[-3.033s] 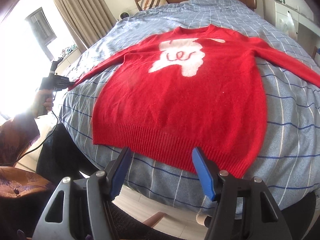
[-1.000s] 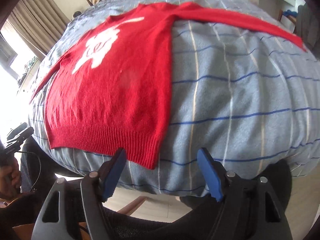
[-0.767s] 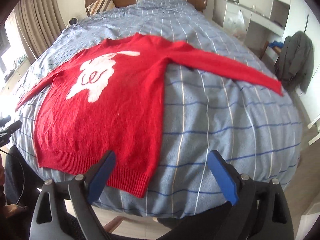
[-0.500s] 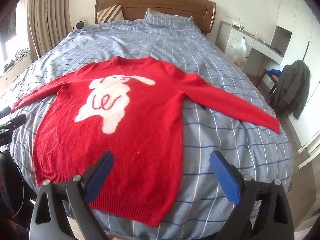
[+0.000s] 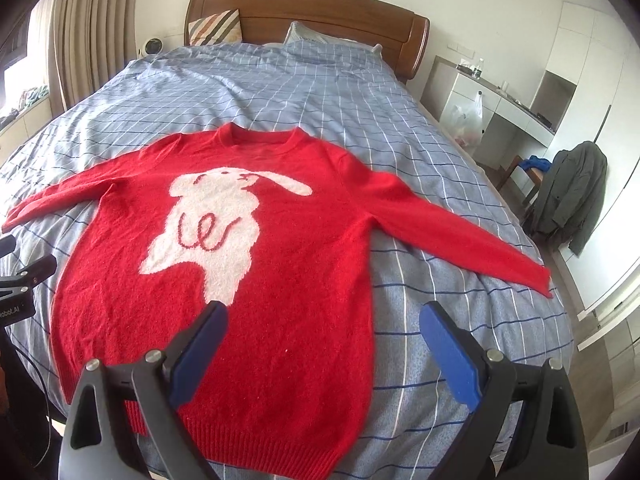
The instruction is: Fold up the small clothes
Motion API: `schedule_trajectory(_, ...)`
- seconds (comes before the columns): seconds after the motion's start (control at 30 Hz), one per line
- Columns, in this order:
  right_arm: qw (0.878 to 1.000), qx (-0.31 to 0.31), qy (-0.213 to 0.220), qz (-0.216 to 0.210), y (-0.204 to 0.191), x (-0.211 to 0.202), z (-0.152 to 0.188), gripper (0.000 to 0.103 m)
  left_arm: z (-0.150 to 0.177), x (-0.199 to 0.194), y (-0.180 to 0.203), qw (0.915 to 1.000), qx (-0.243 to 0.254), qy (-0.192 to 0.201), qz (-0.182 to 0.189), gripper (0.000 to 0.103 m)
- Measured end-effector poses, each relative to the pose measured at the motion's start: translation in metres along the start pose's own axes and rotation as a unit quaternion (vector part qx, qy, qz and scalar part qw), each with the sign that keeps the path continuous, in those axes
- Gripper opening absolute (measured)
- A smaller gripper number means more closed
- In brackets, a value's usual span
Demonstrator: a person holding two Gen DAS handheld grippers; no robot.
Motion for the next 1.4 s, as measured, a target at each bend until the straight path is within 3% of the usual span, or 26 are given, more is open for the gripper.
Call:
schedule_trajectory(0.33, 0.999, 0.005, -0.025, 0.024, 0.009, 0.012, 0.011, 0.096, -0.004, 0.012, -0.018, 0.9998, -0.022, 0.000, -0.001, 0.099)
schedule_trajectory(0.67, 0.998, 0.023, -0.036, 0.042, 0.027, 0.018, 0.021, 0.095, -0.007, 0.023, -0.048, 0.9980, -0.058, -0.003, -0.025, 0.099)
schedule_trajectory(1.4, 0.998, 0.024, -0.042, 0.037, 0.030, 0.018, 0.023, 0.095, -0.003, 0.024, -0.038, 0.9988, -0.030, -0.006, -0.037, 0.100)
Point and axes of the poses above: each gripper's, at about its wrist camera, not at the fingertips, and x roughly the way its jaws point, y to its right, z to its underside, the point moved 7 cm from there along x, roughly the way its jaws point, and after that the axes turned 10 degrees about -x, right-handed, at the moved point
